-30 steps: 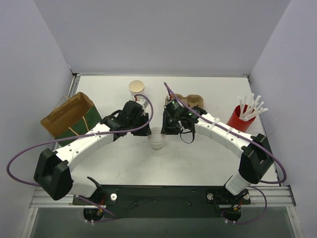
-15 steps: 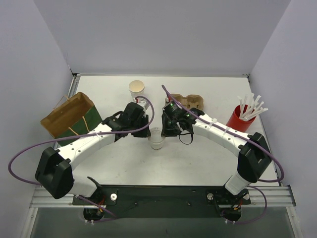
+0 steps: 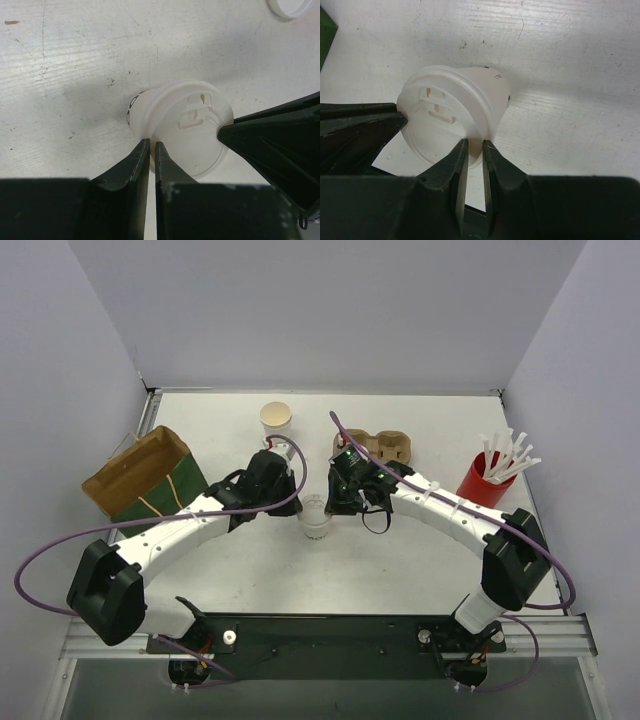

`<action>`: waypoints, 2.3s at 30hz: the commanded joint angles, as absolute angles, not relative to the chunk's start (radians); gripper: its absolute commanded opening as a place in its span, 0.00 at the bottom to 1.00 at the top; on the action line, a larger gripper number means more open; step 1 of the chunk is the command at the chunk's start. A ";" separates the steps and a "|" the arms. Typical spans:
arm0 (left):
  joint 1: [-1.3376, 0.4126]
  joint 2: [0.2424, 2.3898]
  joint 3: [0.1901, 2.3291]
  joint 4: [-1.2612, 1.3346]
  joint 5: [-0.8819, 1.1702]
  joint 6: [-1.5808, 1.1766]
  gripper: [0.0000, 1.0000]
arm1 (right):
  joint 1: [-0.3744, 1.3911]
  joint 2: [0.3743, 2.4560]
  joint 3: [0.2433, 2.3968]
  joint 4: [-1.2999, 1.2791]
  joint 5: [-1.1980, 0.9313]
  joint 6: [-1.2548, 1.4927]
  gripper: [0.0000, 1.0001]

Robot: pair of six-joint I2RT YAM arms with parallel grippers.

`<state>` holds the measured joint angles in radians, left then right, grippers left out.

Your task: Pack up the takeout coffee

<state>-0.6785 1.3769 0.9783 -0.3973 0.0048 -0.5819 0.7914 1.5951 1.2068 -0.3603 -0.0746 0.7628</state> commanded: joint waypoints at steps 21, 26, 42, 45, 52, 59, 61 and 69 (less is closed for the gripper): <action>-0.745 1.328 0.951 -0.456 0.052 -0.630 0.22 | 0.773 1.813 1.417 -0.494 -0.025 0.621 0.23; -0.752 1.322 0.951 -0.449 0.055 -0.638 0.23 | 0.775 1.853 1.459 -0.515 -0.025 0.594 0.25; -0.747 1.299 1.066 -0.518 0.031 -0.615 0.27 | 0.772 1.787 1.545 -0.571 -0.003 0.580 0.34; -0.729 1.282 1.086 -0.535 0.025 -0.604 0.28 | 0.767 1.760 1.540 -0.584 0.030 0.589 0.34; -0.609 1.351 1.176 -0.537 0.038 -0.552 0.30 | 0.756 1.620 1.436 -0.568 0.051 0.633 0.34; -0.575 1.488 1.272 -0.517 0.098 -0.473 0.31 | 0.787 1.497 1.276 -0.486 0.009 0.729 0.33; -0.575 1.519 1.290 -0.523 0.107 -0.462 0.31 | 0.804 1.477 1.241 -0.462 0.008 0.759 0.31; -0.557 1.601 1.310 -0.522 0.104 -0.448 0.35 | 0.897 1.489 1.117 -0.338 -0.024 0.837 0.29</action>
